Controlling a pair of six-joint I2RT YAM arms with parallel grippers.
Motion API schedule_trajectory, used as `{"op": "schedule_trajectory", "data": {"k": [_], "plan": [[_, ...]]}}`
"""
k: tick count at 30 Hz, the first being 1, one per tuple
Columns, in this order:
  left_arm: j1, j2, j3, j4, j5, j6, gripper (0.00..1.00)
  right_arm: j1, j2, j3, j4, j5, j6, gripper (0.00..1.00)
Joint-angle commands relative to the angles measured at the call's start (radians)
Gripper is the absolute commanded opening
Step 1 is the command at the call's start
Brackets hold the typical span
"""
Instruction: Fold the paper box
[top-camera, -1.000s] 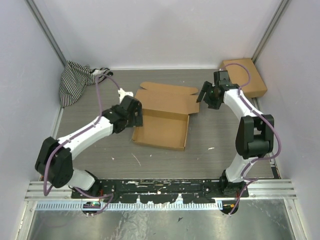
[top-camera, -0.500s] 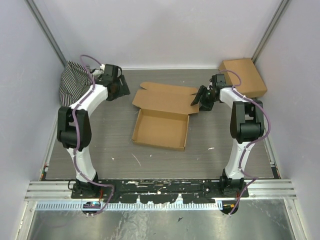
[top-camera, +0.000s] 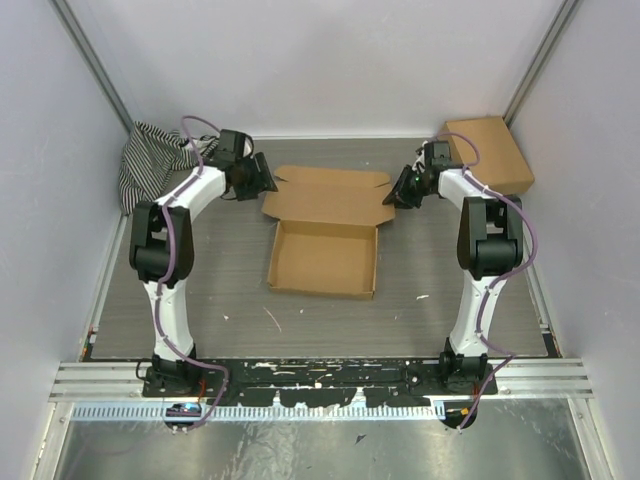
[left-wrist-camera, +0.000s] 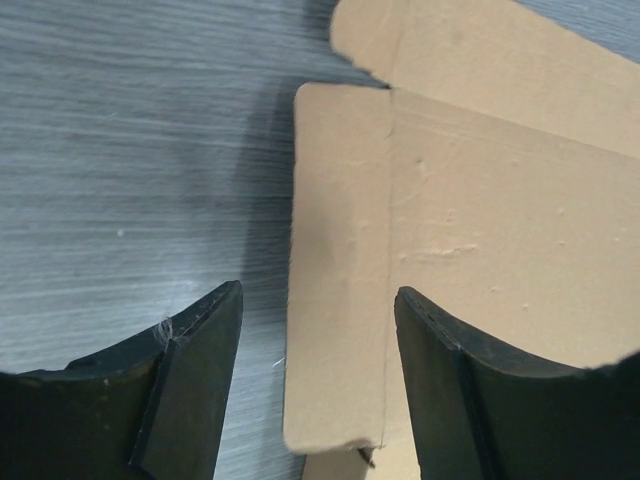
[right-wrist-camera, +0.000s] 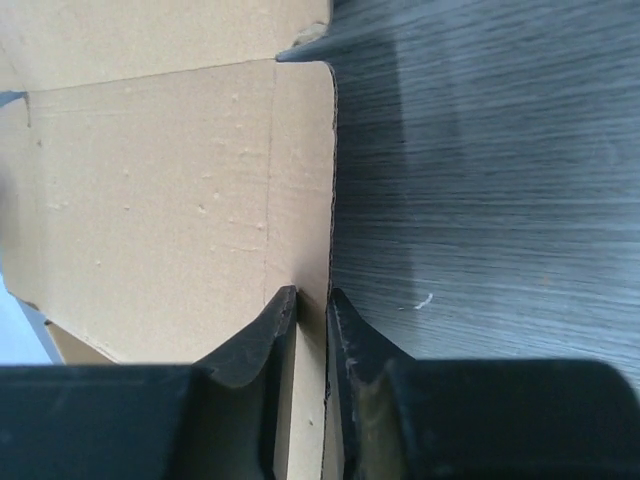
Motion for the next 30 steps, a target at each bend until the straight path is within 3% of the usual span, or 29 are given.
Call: {"op": "schedule_trajectory", "data": {"k": [1, 7, 15, 25, 30], "plan": [[0.001, 0.038, 0.062, 0.044, 0.087, -0.012, 0.68, 0.007, -0.004, 0.048, 0.003, -0.024, -0.025, 0.18], [0.0, 0.074, 0.103, 0.02, 0.116, -0.003, 0.63, 0.029, -0.013, 0.095, -0.034, 0.031, -0.058, 0.1], [-0.022, 0.126, 0.192, -0.074, 0.103, 0.05, 0.57, 0.101, -0.015, 0.187, -0.105, 0.16, -0.121, 0.07], [-0.033, 0.175, 0.329, -0.343, -0.069, 0.115, 0.57, 0.149, -0.039, 0.211, -0.152, 0.309, -0.142, 0.06], [-0.031, 0.071, 0.234, -0.319, -0.187, 0.136, 0.64, 0.148, -0.071, 0.186, -0.148, 0.348, -0.154, 0.05]]}}
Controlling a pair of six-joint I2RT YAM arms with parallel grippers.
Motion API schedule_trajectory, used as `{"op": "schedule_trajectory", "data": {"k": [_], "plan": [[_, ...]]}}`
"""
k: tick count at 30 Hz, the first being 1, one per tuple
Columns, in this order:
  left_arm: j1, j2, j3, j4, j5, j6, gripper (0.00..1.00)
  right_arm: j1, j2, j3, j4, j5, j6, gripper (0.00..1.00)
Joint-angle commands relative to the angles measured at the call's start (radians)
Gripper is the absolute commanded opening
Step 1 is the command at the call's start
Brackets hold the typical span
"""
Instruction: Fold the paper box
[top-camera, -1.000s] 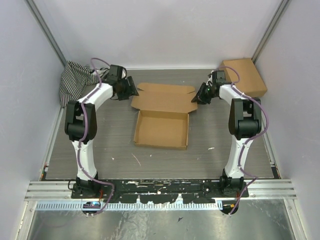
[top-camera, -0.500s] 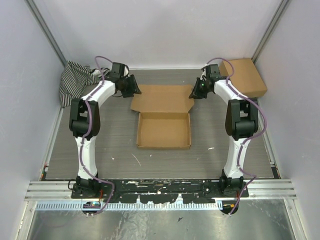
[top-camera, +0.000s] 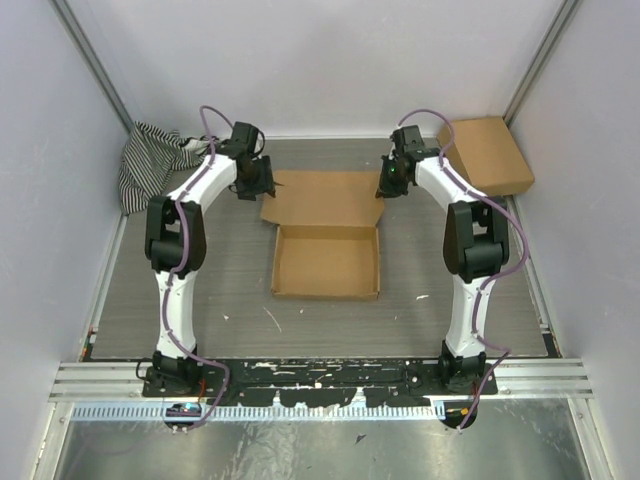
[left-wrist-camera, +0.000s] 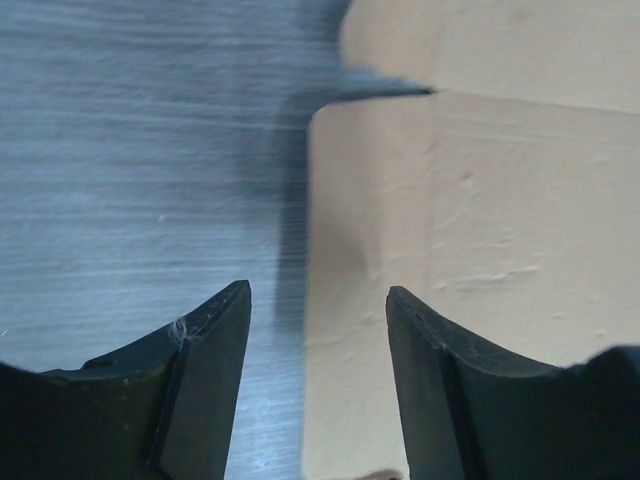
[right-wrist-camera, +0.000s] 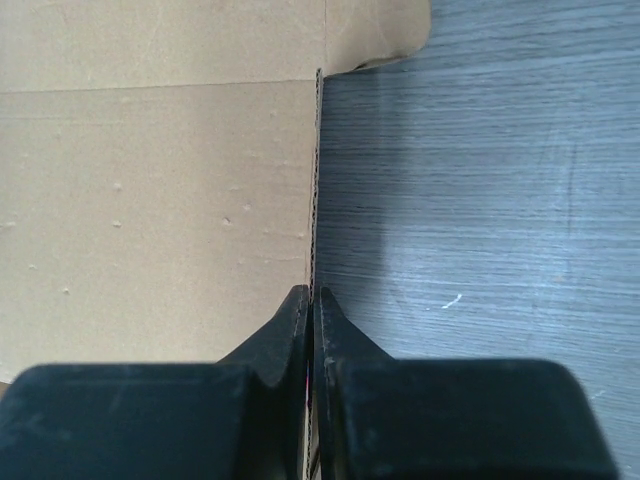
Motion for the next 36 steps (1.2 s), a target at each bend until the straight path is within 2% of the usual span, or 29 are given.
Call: {"op": "schedule_trajectory", "data": {"k": [1, 11, 16, 25, 32, 36], "plan": [[0.006, -0.101, -0.076, -0.008, -0.098, 0.034, 0.64, -0.006, -0.084, -0.008, 0.023, 0.064, -0.028, 0.05], [0.013, -0.067, -0.109, 0.154, 0.107, -0.019, 0.61, -0.004, -0.139, -0.062, 0.095, -0.02, -0.054, 0.05], [0.012, -0.025, -0.057, 0.132, 0.169, -0.024, 0.56, -0.001, -0.159, -0.076, 0.112, -0.04, -0.058, 0.05], [0.012, -0.035, -0.069, 0.095, 0.118, 0.001, 0.53, 0.001, -0.194, -0.095, 0.143, -0.063, -0.053, 0.05], [0.012, -0.06, -0.067, 0.004, -0.058, 0.04, 0.6, 0.001, -0.205, -0.104, 0.148, -0.056, -0.056, 0.05], [0.013, -0.081, -0.117, 0.052, -0.03, 0.033, 0.61, 0.002, -0.206, -0.106, 0.149, -0.059, -0.057, 0.05]]}}
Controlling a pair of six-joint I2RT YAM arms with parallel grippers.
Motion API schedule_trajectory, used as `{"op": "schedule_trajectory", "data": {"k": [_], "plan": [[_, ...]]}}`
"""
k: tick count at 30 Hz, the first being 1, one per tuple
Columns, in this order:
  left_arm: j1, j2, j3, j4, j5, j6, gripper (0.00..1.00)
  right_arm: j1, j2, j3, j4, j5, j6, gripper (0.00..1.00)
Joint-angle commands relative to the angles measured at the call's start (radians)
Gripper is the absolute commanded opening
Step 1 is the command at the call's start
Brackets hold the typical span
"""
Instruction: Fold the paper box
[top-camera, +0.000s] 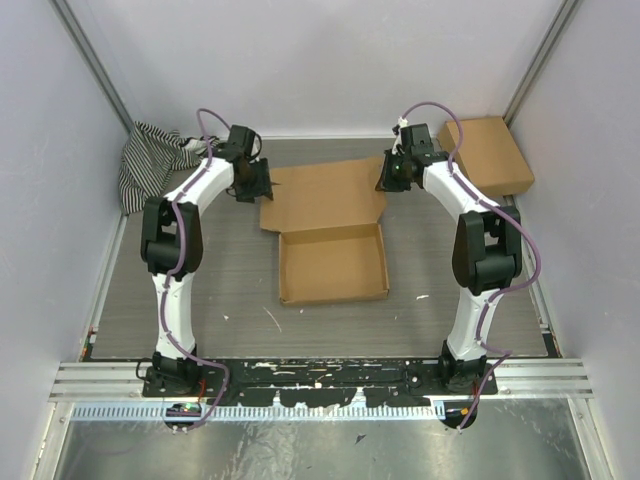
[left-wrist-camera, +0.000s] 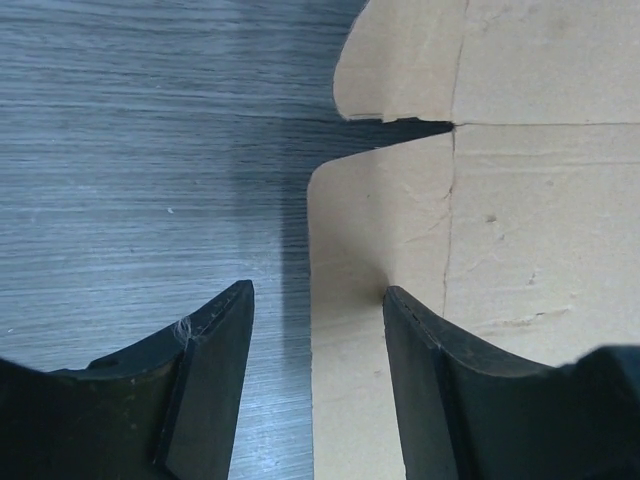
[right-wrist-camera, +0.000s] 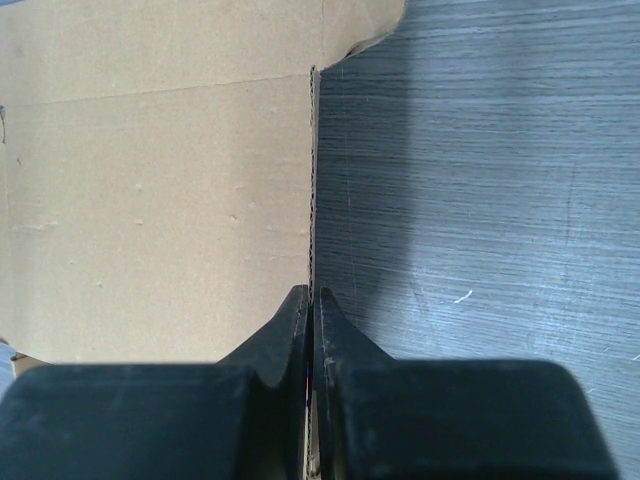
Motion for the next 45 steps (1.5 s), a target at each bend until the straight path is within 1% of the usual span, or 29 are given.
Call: {"op": "schedule_trajectory", "data": {"k": [1, 6, 11, 16, 21, 25, 29, 33, 35, 40, 41, 43, 45], "plan": [[0.003, -0.038, -0.038, 0.027, 0.001, 0.007, 0.61, 0.002, -0.07, 0.003, 0.043, -0.016, -0.019, 0.05], [0.003, -0.044, -0.105, 0.189, 0.17, -0.067, 0.59, 0.003, -0.07, -0.004, 0.045, -0.026, -0.021, 0.05], [0.003, -0.029, -0.108, 0.253, 0.262, -0.123, 0.56, 0.003, -0.075, -0.012, 0.046, -0.033, -0.019, 0.05], [0.003, -0.045, -0.113, 0.276, 0.281, -0.147, 0.52, 0.002, -0.076, -0.014, 0.045, -0.022, -0.021, 0.05], [0.004, -0.088, -0.13, 0.285, 0.284, -0.152, 0.46, 0.002, -0.069, -0.011, 0.045, -0.012, -0.015, 0.05], [0.002, -0.13, -0.16, 0.307, 0.281, -0.158, 0.45, 0.001, -0.067, -0.014, 0.051, -0.019, -0.011, 0.05], [0.0, -0.126, -0.16, 0.311, 0.297, -0.163, 0.45, 0.002, -0.067, -0.023, 0.059, -0.025, -0.005, 0.05], [-0.01, -0.13, -0.191, 0.364, 0.309, -0.187, 0.45, 0.002, -0.066, -0.026, 0.062, -0.026, 0.0, 0.05], [-0.024, -0.104, -0.155, 0.328, 0.298, -0.166, 0.45, 0.004, -0.064, -0.027, 0.064, -0.029, 0.002, 0.05], [-0.061, -0.017, 0.003, 0.128, 0.197, -0.078, 0.43, 0.008, -0.066, -0.025, 0.058, -0.026, -0.002, 0.05], [-0.067, -0.007, 0.024, 0.104, 0.175, -0.067, 0.41, 0.009, -0.066, -0.023, 0.057, -0.026, -0.002, 0.05], [-0.078, 0.006, 0.058, 0.064, 0.138, -0.044, 0.35, 0.012, -0.062, -0.02, 0.055, -0.027, -0.004, 0.05], [-0.088, 0.021, 0.096, 0.012, 0.076, -0.018, 0.32, 0.014, -0.056, -0.015, 0.052, -0.025, -0.004, 0.05]]}}
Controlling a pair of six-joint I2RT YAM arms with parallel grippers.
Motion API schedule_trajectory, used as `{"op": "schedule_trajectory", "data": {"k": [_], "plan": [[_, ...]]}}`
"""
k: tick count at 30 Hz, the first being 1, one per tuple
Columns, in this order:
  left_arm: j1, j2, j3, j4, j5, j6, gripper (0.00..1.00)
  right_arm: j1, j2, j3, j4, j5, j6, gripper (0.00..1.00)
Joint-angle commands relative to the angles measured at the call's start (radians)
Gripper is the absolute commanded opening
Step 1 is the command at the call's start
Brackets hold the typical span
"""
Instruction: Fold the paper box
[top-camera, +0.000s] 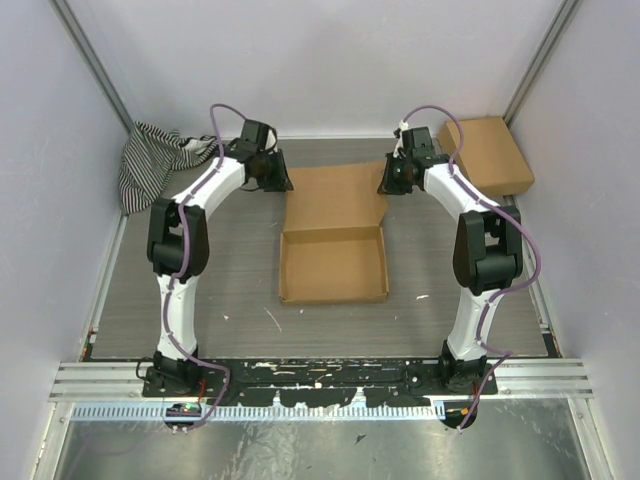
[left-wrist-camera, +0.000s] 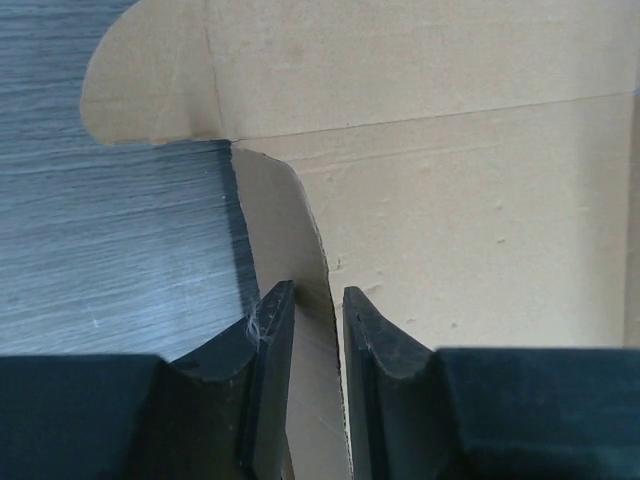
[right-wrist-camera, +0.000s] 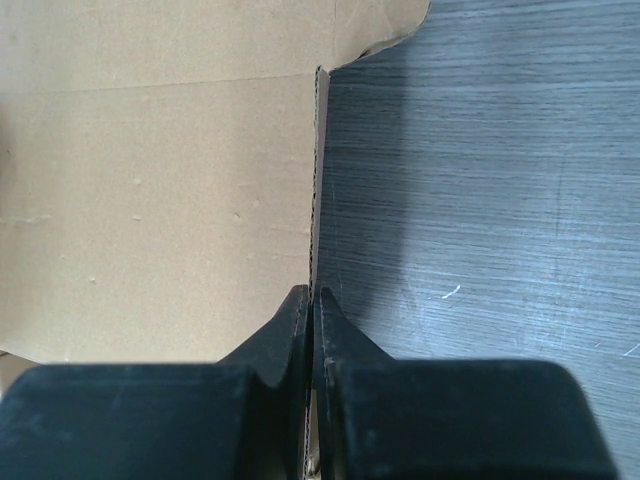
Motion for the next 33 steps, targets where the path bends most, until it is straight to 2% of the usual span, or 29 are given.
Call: {"op": "schedule_trajectory", "data": {"k": [1, 5, 8, 9, 12, 18, 26, 30, 33], "plan": [[-0.025, 0.044, 0.109, -0.174, -0.135, 0.086, 0.32, 0.016, -0.05, 0.02, 0.035, -0.025, 0.006, 0.05], [-0.028, 0.095, 0.199, -0.275, -0.209, 0.121, 0.31, 0.018, -0.037, 0.033, 0.023, -0.021, 0.005, 0.05], [-0.028, 0.124, 0.231, -0.298, -0.205, 0.131, 0.31, 0.019, -0.026, 0.04, 0.013, -0.017, 0.005, 0.05], [-0.029, 0.13, 0.234, -0.298, -0.196, 0.132, 0.27, 0.02, -0.023, 0.042, 0.01, -0.018, 0.005, 0.05], [-0.029, 0.114, 0.202, -0.274, -0.178, 0.132, 0.02, 0.021, -0.022, 0.042, 0.01, -0.025, 0.002, 0.07], [-0.028, -0.11, -0.099, 0.077, -0.217, 0.143, 0.0, 0.019, -0.02, 0.085, -0.019, -0.025, -0.017, 0.28], [-0.029, -0.355, -0.453, 0.537, -0.241, 0.182, 0.0, 0.003, -0.005, 0.14, -0.07, -0.034, -0.042, 0.34], [-0.028, -0.465, -0.687, 0.837, -0.265, 0.182, 0.0, -0.005, -0.051, 0.12, -0.068, -0.02, -0.04, 0.41], [-0.028, -0.52, -0.796, 1.007, -0.295, 0.174, 0.0, -0.006, -0.108, 0.087, -0.058, -0.023, -0.039, 0.46]]}}
